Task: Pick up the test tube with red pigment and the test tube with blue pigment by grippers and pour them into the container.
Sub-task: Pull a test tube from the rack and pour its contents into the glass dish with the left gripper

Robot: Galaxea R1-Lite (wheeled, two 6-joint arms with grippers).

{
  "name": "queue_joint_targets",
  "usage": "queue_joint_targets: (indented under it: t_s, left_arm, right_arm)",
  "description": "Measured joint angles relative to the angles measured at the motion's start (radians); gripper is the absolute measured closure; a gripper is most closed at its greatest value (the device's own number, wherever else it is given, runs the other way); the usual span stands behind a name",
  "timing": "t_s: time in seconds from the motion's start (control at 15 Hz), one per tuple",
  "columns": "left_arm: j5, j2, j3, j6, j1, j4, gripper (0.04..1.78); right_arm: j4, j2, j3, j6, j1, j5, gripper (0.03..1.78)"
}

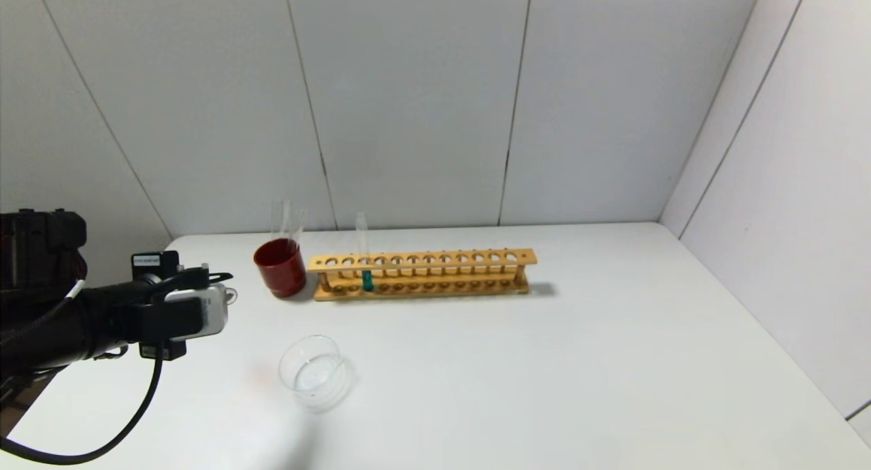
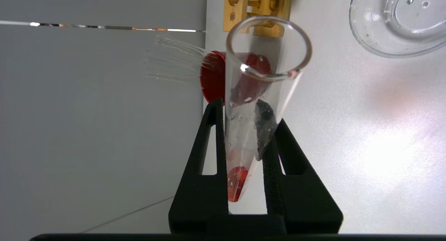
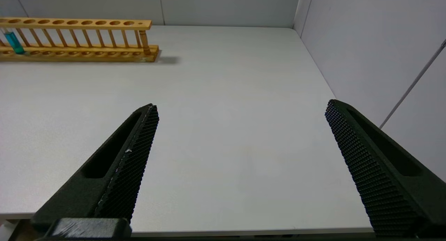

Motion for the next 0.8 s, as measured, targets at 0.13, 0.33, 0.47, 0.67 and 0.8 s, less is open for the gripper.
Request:
queue_joint_targets:
  t_s: [0.13,0.33,0.47,0.67,0.8]
  left_arm:
    - [-0.002,0.032,-0.005,0.040,0.000,-0.019,1.49]
    - [-0.013,0.100,0.002,0.060,-0.002,-0.125,1.49]
    - [-0.026,0.151,0.006,0.080,-0.002,-0.194,1.49]
    - [-0.047,0.205,0.011,0.131,-0.002,-0.217,1.49]
    - [-0.049,0.235,0.013,0.148,-0.002,-0.221,1.49]
  right_arm:
    - [0.000,0.000,0.000,0.000,0.000,0.000,0.06]
    - [0.000,0.000,0.000,0.000,0.000,0.000,0.06]
    - [0.000,0.000,0.000,0.000,0.000,0.000,0.06]
    - [0.000,0.000,0.000,0.000,0.000,0.000,0.06]
    - [0.000,0.000,0.000,0.000,0.000,0.000,0.06]
